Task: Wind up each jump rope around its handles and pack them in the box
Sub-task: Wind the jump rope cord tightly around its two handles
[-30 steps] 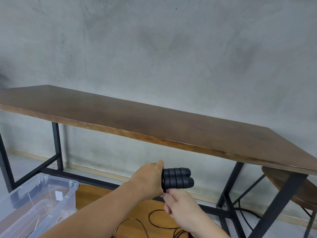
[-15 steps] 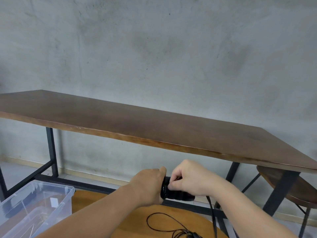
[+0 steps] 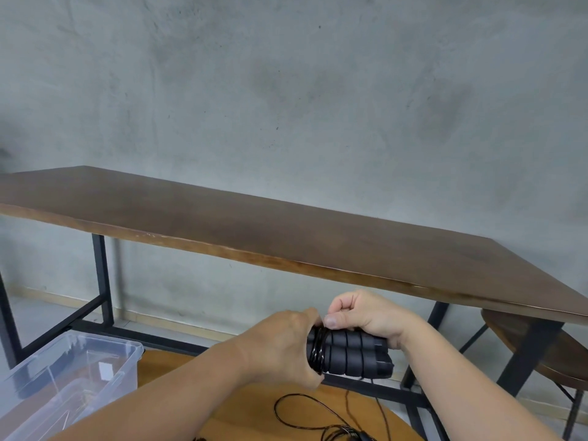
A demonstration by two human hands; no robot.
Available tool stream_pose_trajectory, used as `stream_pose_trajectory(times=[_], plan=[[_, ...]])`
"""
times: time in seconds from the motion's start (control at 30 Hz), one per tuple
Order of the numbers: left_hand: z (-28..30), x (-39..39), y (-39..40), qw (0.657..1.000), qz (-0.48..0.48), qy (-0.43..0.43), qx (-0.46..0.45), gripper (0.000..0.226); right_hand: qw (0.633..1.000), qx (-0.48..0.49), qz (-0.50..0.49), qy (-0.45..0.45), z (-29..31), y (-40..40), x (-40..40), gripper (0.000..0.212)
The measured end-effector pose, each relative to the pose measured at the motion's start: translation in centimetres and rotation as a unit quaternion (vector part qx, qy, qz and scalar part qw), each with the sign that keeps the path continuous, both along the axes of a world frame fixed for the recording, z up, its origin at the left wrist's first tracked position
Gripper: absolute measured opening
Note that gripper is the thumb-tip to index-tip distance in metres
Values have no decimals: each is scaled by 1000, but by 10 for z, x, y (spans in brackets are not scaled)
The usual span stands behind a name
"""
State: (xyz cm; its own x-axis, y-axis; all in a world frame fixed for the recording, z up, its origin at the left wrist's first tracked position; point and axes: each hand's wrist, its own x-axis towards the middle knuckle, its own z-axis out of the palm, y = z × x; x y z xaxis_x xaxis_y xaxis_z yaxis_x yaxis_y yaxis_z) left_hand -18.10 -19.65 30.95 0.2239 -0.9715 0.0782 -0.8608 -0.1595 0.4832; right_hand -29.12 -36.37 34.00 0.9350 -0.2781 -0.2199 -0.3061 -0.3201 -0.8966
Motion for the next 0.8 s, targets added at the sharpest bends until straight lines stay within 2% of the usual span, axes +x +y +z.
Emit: stream_pose_trajectory(times=[0.07, 0.13, 0.2, 0.23, 0.33, 0.43, 0.5, 0.57, 0.6, 0.7, 0.8], plan=[[3, 1, 3, 1000, -9, 28, -11, 47, 998, 66, 7, 4, -5, -2, 2, 15], [7, 0, 5, 996, -15, 84, -38, 45, 988, 148, -16, -28, -13, -5, 2, 15], [10, 2, 4, 989, -7, 135, -66, 45, 947, 297, -86, -87, -30, -5, 3, 12], [11, 3, 3, 985, 2, 156, -79, 46, 929, 333, -112, -113, -38, -1, 4, 12], [8, 7, 3, 972, 41, 209, -99, 62, 917, 350, -123, -147, -61, 18, 11, 22], [-1, 10, 5, 978, 53, 188, -75, 88, 896, 378, -165, -164, -72, 44, 13, 26], [-12, 13, 5, 983, 48, 161, -71, 77, 896, 357, -206, -168, -81, 59, 11, 27], [-23, 15, 5, 985, 59, 144, -76, 55, 918, 295, -223, -144, -91, 71, 8, 24], [-28, 16, 5, 985, 70, 141, -66, 51, 931, 259, -226, -125, -95, 76, 8, 25], [-37, 15, 4, 991, 92, 96, -18, 51, 958, 170, -222, -67, -100, 86, 2, 28], [-43, 18, 3, 992, 122, -2, 15, 48, 982, 60, -178, 4, -103, 94, -5, 31]])
